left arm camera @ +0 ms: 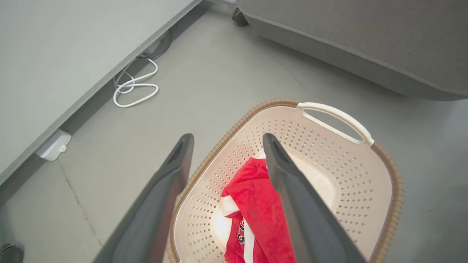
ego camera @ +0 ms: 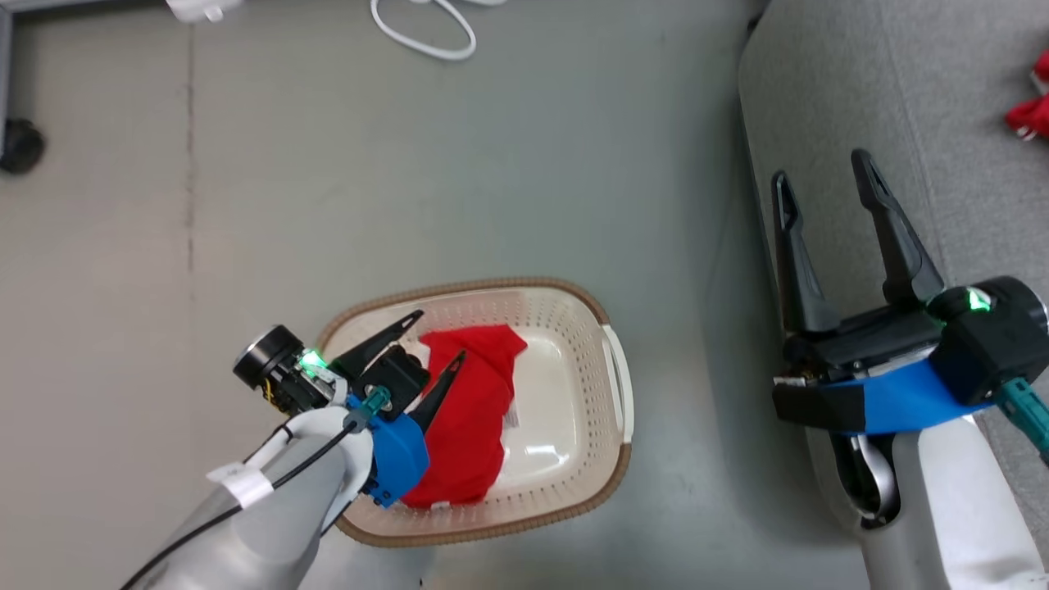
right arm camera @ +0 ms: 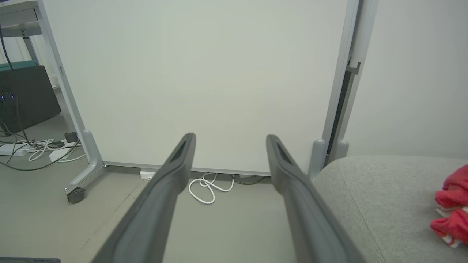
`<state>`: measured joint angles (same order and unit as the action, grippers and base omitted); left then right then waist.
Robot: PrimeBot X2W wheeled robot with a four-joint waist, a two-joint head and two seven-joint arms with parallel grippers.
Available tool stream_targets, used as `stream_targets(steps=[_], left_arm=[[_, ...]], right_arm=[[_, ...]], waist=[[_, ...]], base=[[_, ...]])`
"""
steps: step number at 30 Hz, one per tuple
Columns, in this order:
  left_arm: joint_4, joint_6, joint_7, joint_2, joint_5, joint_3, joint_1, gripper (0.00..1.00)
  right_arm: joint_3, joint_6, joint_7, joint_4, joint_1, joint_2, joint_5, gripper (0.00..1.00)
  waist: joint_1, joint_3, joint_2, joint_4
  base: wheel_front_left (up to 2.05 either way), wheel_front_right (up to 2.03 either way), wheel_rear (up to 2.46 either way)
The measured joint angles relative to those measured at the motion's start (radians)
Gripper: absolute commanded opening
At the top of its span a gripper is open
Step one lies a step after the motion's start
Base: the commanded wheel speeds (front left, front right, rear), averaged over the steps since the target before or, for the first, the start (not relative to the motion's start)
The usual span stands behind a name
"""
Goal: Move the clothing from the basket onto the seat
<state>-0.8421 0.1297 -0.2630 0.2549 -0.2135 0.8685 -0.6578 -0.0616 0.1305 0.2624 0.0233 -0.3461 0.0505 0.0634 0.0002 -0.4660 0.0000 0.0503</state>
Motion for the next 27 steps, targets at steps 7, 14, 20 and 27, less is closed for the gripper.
stream_targets(steps=[7,14,20,27], left_arm=[[-0.178,0.0,0.025,-0.011,-0.11,0.186,-0.119,1.0],[-0.257,0.0,0.089,-0.012,-0.206,0.344,-0.197,1.0],[-0.287,0.0,0.178,-0.007,-0.246,0.4,-0.252,1.0],[-0.35,0.0,0.289,0.0,-0.238,0.41,-0.317,1.0]], right_arm=[[-0.012,0.0,0.0,-0.028,-0.067,0.0,-0.003,1.0],[-0.007,0.0,0.0,-0.059,-0.098,0.0,-0.006,1.0],[-0.001,0.0,0.0,-0.087,-0.115,0.0,-0.01,1.0],[0.009,0.0,0.0,-0.125,-0.124,0.0,-0.016,1.0]], waist=[[0.0,-0.145,0.0,0.033],[0.0,-0.278,-0.0001,0.064],[0.0,-0.379,0.0,0.082],[-0.0001,-0.476,-0.0001,0.094]], base=[[0.0,0.0,0.0],[0.0,0.0,0.0],[0.0,0.0,0.0],[0.0,0.0,0.0]])
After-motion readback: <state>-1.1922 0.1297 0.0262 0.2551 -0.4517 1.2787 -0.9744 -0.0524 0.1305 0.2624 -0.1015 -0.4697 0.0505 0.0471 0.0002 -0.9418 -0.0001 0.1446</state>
